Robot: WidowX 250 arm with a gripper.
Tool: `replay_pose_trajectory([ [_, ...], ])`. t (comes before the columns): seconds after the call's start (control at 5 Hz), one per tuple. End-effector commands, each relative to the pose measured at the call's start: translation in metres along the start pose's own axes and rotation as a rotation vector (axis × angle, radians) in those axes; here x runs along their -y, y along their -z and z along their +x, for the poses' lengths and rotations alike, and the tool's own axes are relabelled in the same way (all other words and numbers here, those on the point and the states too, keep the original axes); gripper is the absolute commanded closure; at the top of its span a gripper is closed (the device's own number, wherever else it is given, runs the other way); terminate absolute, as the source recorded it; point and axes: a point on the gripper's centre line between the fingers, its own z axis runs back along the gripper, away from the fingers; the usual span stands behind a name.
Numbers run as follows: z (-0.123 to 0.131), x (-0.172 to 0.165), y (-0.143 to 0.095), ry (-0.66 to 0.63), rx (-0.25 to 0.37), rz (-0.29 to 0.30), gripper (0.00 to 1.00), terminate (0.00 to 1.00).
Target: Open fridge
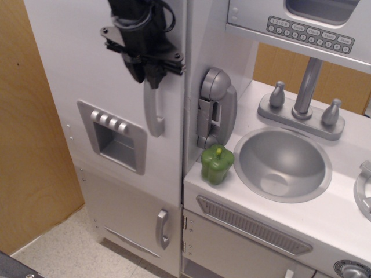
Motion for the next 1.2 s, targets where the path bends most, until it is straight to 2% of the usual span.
replay_pose_trajectory([
  [0.0,-0.025,-0.025,-0.031,0.031,-0.02,0.01,1.0,0.0],
  [0.2,-0.04,-0.032,-0.042,0.097,-0.093,0.046,0.0,0.0],
  [0.4,-0.056,-0.018,-0.044,0.146,-0.206,0.021,0.0,0.0],
  [0.6,-0.07,0.011,-0.041,0.198,-0.263,-0.008,0.0,0.0],
  [0.8,-0.067,0.039,-0.04,0.215,-0.256,-0.085,0.0,0.0],
  [1.0,-0.065,0.067,-0.036,0.248,-0.301,-0.146,0.0,0.0],
])
